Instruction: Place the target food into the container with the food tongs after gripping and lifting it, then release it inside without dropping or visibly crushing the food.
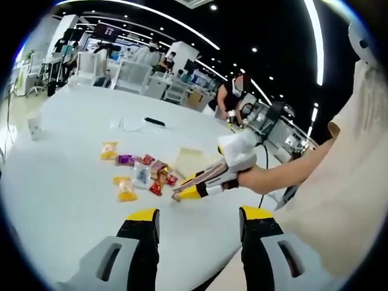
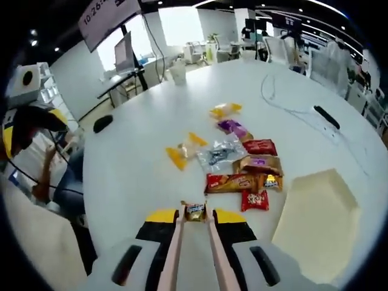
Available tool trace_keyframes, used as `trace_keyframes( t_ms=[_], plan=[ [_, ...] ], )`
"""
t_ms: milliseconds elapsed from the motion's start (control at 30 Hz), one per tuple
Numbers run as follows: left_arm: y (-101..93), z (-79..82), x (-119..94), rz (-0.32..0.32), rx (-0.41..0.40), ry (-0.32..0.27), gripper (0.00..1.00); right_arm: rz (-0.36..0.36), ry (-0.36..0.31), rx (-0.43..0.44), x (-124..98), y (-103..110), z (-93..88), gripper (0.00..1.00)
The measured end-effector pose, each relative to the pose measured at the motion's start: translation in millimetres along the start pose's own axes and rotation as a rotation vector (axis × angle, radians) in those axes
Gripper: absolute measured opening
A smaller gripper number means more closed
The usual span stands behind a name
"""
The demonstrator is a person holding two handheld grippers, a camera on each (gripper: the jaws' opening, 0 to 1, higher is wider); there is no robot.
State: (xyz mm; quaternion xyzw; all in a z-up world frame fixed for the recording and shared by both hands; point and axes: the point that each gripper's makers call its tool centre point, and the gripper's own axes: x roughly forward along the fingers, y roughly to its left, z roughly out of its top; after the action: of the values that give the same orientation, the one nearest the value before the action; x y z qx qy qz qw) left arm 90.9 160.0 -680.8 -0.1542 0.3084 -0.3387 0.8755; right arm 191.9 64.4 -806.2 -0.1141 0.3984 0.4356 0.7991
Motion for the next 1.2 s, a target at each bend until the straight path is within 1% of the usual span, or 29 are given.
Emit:
trace_keyframes(
  t_ms=[267,400,633,833,1200],
  plan=[
    [-9.8,2.6,1.1,-0.008,0.022,-0.002,0.52,-0.007,-0.047,0.007,-16.5,-1.3,10.7,0.21],
    [-16.6,2.5,2.9,-0.014,0.034,0.001,0.52,0.001,-0.075,0.013,-27.6,0.4,19.6,0.21],
    [-26.2,0.2,7.2,-0.027,0.043,0.001,0.52,-0.014,-0.121,0.01,-43.1,-5.1,30.9,0.21],
    [-30.5,-0.8,7.3,-0.023,0.043,-0.007,0.52,-0.026,-0.145,0.01,-51.3,-11.4,34.9,0.21],
    [-34.4,-2.5,8.5,-0.009,0.032,-0.017,0.52,-0.035,-0.162,0.013,-55.8,-20.5,33.8,0.2]
  ],
)
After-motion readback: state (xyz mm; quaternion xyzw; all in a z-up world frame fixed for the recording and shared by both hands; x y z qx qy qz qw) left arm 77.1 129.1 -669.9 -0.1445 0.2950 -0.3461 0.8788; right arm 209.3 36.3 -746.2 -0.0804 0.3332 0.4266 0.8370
